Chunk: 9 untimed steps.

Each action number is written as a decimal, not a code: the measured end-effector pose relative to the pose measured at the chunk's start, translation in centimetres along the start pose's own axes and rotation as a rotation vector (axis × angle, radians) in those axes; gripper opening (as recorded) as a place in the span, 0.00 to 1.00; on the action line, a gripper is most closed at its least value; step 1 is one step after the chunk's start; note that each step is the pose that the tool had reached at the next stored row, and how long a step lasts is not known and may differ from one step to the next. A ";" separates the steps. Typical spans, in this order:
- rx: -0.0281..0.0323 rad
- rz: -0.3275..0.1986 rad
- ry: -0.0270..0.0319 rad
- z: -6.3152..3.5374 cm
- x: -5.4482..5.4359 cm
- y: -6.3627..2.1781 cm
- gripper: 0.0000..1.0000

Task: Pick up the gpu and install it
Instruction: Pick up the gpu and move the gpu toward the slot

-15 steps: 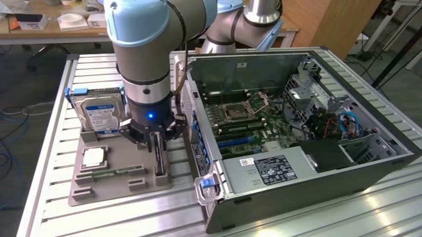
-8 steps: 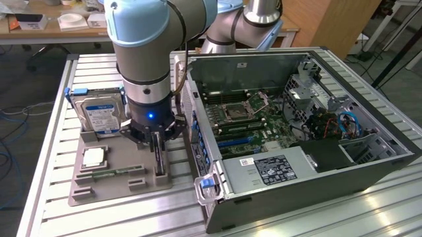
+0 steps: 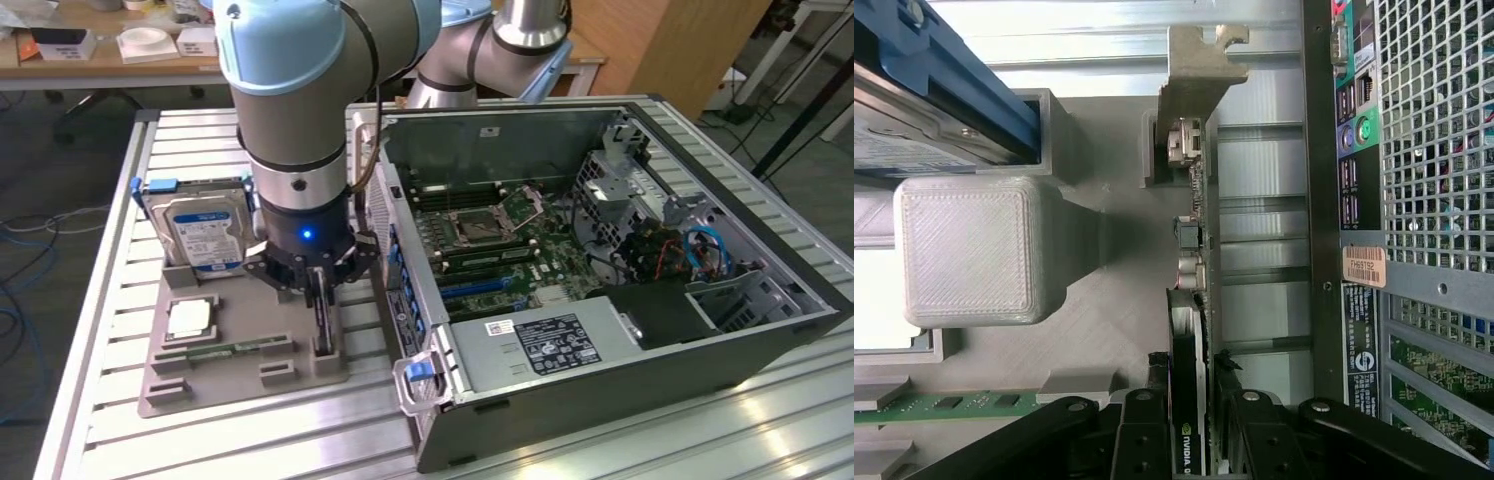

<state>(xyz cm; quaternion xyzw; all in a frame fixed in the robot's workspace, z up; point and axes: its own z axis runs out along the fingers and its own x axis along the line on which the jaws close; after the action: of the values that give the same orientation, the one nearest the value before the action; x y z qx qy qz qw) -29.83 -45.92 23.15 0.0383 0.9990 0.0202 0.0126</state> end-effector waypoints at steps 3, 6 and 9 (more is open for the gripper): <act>0.0001 0.000 0.0000 0.00 0.0 0.00 0.31; 0.0002 0.000 0.0001 0.00 0.0 0.00 0.29; 0.0001 0.000 0.0000 0.00 0.0 0.00 0.26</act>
<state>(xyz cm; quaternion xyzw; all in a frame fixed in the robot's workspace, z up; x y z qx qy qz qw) -29.82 -45.92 23.15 0.0383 0.9990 0.0202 0.0126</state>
